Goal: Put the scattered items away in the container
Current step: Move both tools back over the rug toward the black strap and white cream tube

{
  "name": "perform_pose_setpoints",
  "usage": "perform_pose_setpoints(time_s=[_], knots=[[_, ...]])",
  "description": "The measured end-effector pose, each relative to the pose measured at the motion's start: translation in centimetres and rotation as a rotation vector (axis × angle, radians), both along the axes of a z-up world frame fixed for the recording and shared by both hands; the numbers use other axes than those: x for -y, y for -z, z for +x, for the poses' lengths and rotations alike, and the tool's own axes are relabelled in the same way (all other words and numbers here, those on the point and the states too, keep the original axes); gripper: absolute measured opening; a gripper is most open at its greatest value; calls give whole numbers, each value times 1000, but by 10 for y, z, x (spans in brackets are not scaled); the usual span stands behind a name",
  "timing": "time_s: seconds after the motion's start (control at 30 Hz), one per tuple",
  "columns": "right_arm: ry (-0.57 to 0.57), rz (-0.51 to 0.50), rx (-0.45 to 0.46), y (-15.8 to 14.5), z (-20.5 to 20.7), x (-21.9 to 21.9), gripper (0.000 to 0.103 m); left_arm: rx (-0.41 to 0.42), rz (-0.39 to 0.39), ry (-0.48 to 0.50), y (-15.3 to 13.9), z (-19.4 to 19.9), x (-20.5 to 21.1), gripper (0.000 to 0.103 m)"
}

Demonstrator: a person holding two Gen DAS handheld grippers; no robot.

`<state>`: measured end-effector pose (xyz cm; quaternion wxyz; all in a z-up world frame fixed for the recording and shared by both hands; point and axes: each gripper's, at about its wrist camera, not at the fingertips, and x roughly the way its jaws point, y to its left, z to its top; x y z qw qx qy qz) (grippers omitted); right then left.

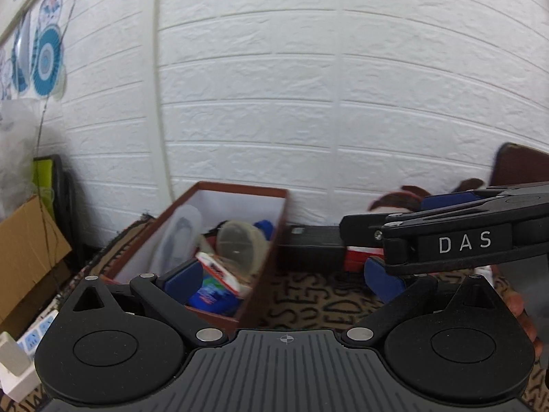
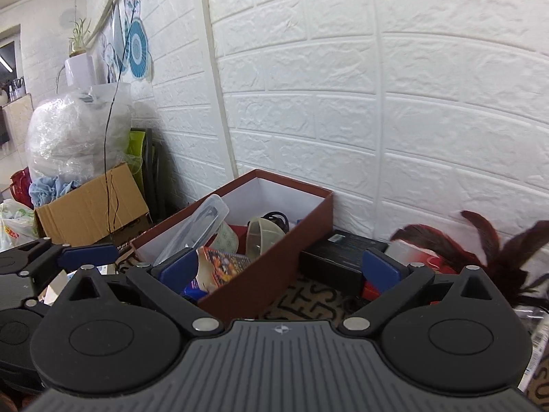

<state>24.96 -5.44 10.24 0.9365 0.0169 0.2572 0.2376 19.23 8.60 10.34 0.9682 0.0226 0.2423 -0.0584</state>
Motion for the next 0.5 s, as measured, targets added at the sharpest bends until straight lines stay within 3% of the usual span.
perform_pose_setpoints(time_s=[0.2, 0.5], knots=[[40, 47, -28, 16, -38, 49, 102, -14, -14, 70, 24, -28, 39, 103], [189, 10, -100, 88, -90, 134, 102, -163, -43, 140, 99, -36, 92, 103]])
